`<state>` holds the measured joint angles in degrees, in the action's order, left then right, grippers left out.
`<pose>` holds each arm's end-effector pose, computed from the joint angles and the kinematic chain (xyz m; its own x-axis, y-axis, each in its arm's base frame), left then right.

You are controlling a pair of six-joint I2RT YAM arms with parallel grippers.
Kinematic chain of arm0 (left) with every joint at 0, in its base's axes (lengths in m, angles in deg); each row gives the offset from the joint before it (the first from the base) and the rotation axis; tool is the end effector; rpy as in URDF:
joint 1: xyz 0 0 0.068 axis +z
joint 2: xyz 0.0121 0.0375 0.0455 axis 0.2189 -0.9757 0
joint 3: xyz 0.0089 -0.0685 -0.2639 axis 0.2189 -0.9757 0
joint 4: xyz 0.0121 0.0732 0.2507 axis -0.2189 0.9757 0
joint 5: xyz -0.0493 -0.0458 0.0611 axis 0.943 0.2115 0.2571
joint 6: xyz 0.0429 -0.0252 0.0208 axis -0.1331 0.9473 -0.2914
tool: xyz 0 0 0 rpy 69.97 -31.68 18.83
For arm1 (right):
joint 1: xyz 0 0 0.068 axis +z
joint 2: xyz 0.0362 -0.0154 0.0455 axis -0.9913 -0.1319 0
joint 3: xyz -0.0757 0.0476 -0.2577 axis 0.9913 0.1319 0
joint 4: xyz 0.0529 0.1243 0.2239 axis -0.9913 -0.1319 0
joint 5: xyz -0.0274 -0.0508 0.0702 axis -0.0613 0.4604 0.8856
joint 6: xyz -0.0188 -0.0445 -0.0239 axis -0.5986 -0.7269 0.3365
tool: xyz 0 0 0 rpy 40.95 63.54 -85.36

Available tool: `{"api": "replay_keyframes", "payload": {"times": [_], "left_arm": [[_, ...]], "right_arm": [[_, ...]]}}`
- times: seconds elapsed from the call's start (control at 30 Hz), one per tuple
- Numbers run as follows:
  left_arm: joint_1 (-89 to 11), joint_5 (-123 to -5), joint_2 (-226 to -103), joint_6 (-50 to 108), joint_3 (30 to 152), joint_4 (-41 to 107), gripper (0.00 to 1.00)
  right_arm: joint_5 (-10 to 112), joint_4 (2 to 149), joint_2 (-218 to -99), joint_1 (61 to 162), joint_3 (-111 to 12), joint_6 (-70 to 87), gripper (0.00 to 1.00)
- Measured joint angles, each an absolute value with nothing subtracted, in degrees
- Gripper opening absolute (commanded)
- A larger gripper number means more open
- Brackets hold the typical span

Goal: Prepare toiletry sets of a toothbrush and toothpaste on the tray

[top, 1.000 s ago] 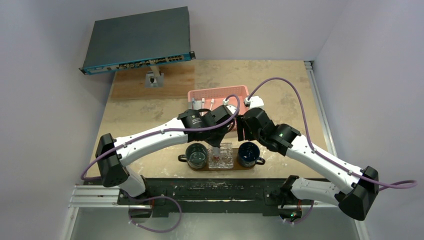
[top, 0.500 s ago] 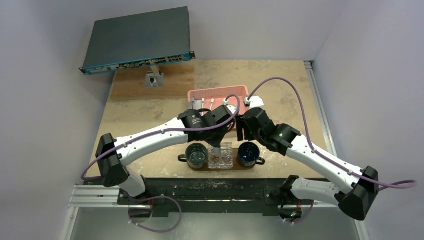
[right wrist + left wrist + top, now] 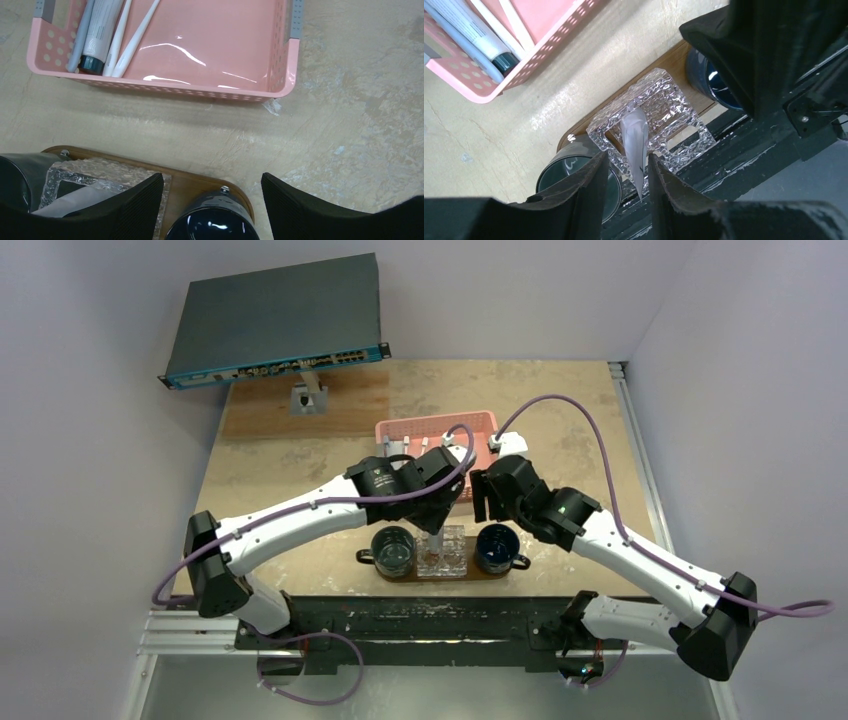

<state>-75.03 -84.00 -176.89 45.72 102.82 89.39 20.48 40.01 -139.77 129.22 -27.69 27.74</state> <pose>0.1535 -0.2780 0.3265 -0.7342 0.4107 -0.5407 0.5379 0.8378 -0.0940 0.1639 0.1543 0.2960 -0.6400 -0.0939 -0.7626 -0.2211 0.9730 0.0658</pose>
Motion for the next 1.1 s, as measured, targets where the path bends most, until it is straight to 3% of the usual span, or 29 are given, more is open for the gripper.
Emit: {"api": "replay_keyframes", "payload": {"times": [0.67, 0.93, 1.1], "left_arm": [[-73.83, -85.16, -170.14, 43.45, 110.6, 92.23, 0.68], [-65.44, -84.61, -164.44, 41.94, 109.4, 92.97, 0.87], [-62.03, -84.63, -159.65, 40.89, 107.3, 93.04, 0.91]], "right_arm": [[21.14, 41.02, -149.19, 129.2, -39.58, 26.11, 0.73], [23.17, 43.75, -158.89, 128.24, -50.03, 23.81, 0.7], [26.73, 45.48, -167.26, 126.78, -56.22, 23.15, 0.66]]}}
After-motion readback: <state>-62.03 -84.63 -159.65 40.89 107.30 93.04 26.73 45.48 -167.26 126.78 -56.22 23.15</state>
